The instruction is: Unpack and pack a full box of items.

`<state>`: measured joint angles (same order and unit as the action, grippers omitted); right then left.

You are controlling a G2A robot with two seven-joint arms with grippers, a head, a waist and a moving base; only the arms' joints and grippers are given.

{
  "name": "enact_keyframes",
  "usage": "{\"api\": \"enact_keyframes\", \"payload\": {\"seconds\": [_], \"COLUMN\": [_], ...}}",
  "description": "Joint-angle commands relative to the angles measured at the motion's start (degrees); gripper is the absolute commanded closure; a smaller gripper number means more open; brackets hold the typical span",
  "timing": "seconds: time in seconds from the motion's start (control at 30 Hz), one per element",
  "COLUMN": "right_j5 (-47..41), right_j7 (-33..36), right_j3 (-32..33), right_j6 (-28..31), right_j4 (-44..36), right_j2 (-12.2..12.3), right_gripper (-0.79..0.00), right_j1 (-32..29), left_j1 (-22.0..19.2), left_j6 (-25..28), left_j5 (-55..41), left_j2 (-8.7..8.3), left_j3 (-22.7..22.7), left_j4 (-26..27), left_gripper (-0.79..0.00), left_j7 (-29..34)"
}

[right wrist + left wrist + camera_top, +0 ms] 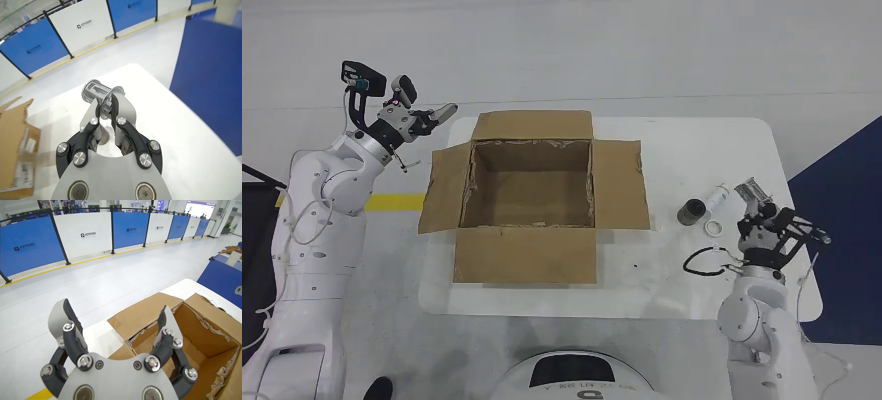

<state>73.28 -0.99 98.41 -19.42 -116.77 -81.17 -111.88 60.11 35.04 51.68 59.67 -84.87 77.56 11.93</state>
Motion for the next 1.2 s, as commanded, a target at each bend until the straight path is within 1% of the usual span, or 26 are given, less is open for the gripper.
{"api": "enact_keyframes", "payload": {"seconds": [0.0, 0.07, 0.1, 0.17, 0.3, 0.37, 0.4, 0.47, 0.6, 0.77, 0.87, 0.97, 1.07, 1.17], "right_j5": [8.4, 14.9, 18.5, 23.4, 28.4, 29.2, 29.4, 32.6, 41.1, 50.8, 56.1, 60.2, 62.0, 64.7], "right_j7": [1.3, 4.8, 5.7, 7.8, 11.5, 12.5, 12.8, 13.2, 13.8, 14.4, 14.8, 15.4, 15.9, 16.9], "right_j3": [-0.6, -0.7, -0.3, -0.7, 0.3, 0.8, 1.3, 2.4, 3.9, 4.9, 4.3, 3.9, 4.0, 4.2], "right_j6": [-0.2, 3.0, 2.5, 4.4, 5.7, 5.9, 6.6, 7.6, 9.7, 14.9, 18.4, 21.4, 23.2, 22.4], "right_j4": [0.7, 1.4, 2.3, 3.7, 6.5, 8.4, 9.1, 10.9, 13.9, 15.3, 15.5, 15.3, 15.2, 15.8], "right_j2": [0.2, 0.7, 0.8, 1.1, 1.4, 1.5, 1.6, 1.9, 2.5, 3.3, 3.6, 3.9, 4.0, 4.2], "right_gripper": [0.0, 0.0, 0.0, 0.0, 0.0, 0.0, 0.0, 0.0, 0.0, 0.0, 0.0, 0.0, 0.0, 0.0], "right_j1": [-0.3, -0.1, 0.2, 1.1, 3.8, 5.4, 6.1, 7.0, 8.3, 8.4, 7.9, 7.5, 7.6, 8.2], "left_j1": [0.0, 0.0, 0.0, 0.0, 0.0, 0.0, 0.0, 0.0, 0.0, 0.0, 0.0, 0.0, 0.0, 0.0], "left_j6": [0.0, 0.0, 0.0, 0.0, 0.0, 0.0, 0.0, 0.0, 0.0, 0.0, 0.0, 0.0, 0.0, 0.0], "left_j5": [0.0, 0.0, 0.0, 0.0, 0.0, 0.0, 0.0, 0.0, 0.0, 0.0, 0.0, 0.0, 0.0, 0.0], "left_j2": [0.0, 0.0, 0.0, 0.0, 0.0, 0.0, 0.0, 0.0, 0.0, 0.0, 0.0, 0.0, 0.0, 0.0], "left_j3": [0.0, 0.0, 0.0, 0.0, 0.0, 0.0, 0.0, 0.0, 0.0, 0.0, 0.0, 0.0, 0.0, 0.0], "left_j4": [0.0, 0.0, 0.0, 0.0, 0.0, 0.0, 0.0, 0.0, 0.0, 0.0, 0.0, 0.0, 0.0, 0.0], "left_gripper": [-0.785, -0.785, -0.785, -0.785, -0.785, -0.785, -0.785, -0.785, -0.785, -0.785, -0.785, -0.785, -0.785, -0.785], "left_j7": [0.0, 0.0, 0.0, 0.0, 0.0, 0.0, 0.0, 0.0, 0.0, 0.0, 0.0, 0.0, 0.0, 0.0]}}
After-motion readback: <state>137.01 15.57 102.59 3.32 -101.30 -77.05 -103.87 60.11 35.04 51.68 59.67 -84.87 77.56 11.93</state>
